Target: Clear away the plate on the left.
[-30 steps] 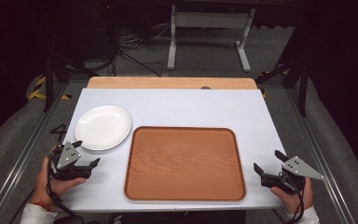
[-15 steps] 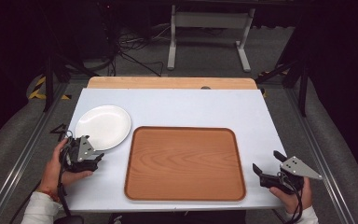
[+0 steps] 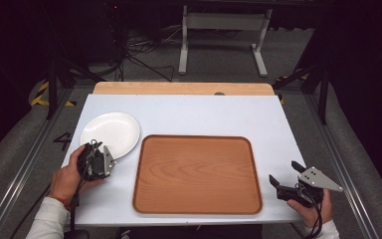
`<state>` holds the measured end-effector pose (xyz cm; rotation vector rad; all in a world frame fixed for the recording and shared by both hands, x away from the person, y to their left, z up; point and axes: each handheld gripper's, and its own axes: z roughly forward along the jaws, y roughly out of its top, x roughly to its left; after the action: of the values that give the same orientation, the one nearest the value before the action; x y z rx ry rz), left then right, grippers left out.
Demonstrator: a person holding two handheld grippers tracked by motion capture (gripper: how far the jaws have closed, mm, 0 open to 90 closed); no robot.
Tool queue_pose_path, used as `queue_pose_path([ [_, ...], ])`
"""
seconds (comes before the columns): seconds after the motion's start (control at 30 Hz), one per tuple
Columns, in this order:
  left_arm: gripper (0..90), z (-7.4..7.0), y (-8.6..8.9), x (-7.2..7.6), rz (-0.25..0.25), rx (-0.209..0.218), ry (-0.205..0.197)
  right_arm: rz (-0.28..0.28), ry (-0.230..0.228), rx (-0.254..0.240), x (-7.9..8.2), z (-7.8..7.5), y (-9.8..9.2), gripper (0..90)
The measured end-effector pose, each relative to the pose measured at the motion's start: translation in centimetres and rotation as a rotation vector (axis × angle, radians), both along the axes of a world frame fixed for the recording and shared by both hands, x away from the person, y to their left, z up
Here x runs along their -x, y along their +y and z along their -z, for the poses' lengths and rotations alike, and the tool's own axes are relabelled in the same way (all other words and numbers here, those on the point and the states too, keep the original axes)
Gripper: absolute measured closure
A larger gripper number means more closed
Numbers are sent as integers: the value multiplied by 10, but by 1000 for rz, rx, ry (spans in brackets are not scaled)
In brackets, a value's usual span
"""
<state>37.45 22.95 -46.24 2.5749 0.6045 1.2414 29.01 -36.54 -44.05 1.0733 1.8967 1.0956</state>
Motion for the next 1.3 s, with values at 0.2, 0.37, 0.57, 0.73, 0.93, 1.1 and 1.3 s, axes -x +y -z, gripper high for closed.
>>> queue_pose_path([
  [0.2,505,8,-11,5,37,-105,-38,-7,5,7,-1,1,0,92],
  [0.37,716,11,-11,4,56,-102,2,-20,7,23,0,1,3,92],
  [0.57,804,12,-12,3,67,-129,1,-19,10,23,0,2,3,92],
  [0.73,827,10,-13,4,82,-153,-22,-20,10,22,0,2,3,92],
  [0.93,870,-1,-17,3,81,-167,-92,-16,11,18,0,2,3,92],
  [1.1,871,-4,-17,2,62,-128,-95,-14,13,17,-1,2,2,92],
  [1.3,869,-8,-17,3,66,-113,-104,-13,13,15,-1,3,2,93],
])
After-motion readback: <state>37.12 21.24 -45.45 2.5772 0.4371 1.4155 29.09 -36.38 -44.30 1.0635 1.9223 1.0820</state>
